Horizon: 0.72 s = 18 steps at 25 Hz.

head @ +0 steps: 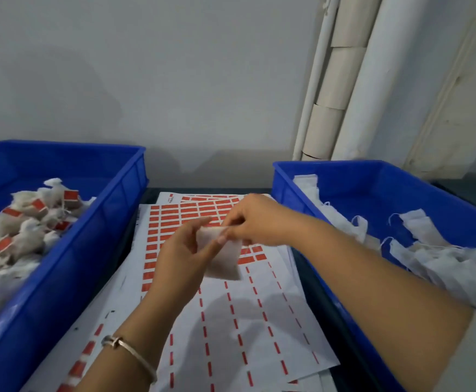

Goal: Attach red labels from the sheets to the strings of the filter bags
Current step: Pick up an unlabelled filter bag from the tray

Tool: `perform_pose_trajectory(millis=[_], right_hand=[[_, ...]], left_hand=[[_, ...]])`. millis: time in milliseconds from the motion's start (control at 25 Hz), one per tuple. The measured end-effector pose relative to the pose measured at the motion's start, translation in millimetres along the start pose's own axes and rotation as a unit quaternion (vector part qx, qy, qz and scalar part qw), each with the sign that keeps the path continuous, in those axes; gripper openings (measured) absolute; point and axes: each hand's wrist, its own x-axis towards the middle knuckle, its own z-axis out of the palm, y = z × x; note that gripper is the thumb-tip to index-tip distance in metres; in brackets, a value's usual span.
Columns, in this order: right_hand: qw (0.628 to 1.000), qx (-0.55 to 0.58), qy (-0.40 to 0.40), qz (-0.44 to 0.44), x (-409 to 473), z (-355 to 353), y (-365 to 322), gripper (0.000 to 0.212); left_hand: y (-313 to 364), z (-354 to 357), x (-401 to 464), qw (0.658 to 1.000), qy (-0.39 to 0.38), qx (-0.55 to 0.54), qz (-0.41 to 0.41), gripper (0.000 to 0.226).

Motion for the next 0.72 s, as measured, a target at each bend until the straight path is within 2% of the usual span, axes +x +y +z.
perform_pose_trajectory(millis=[80, 120, 200, 320, 440, 560, 640, 720], right_hand=[[1.000, 0.028, -0.013, 0.007, 10, 23, -2, 0.010], [0.999, 0.046, -0.009, 0.020, 13, 32, 1, 0.010], [0.994, 0.087, 0.008, 0.059, 13, 46, 11, 0.007], [0.983, 0.158, 0.039, 0.085, 5, 61, 24, 0.020], [0.959, 0.260, 0.097, 0.053, -4, 78, 21, 0.020], [0.945, 0.293, 0.148, 0.004, -9, 94, 11, 0.014], [0.940, 0.294, 0.173, -0.021, -9, 103, 8, 0.017], [0.929, 0.306, 0.209, -0.024, -8, 107, 9, 0.015]], left_hand=[[-20, -8, 0, 0.997, 0.039, -0.021, -0.057, 0.012], [-30, -11, 0, 0.995, 0.053, -0.031, -0.084, 0.005], [-45, -18, 2, 0.989, 0.075, -0.043, -0.123, 0.003], [-58, -22, 1, 0.986, 0.067, -0.053, -0.140, 0.005], [-60, -22, -1, 0.992, 0.010, -0.052, -0.116, 0.007], [-54, -21, -7, 0.997, -0.055, -0.022, -0.049, 0.006], [-53, -21, -10, 0.998, -0.057, -0.003, -0.024, 0.006], [-54, -23, -10, 0.998, -0.052, -0.009, -0.036, 0.008]])
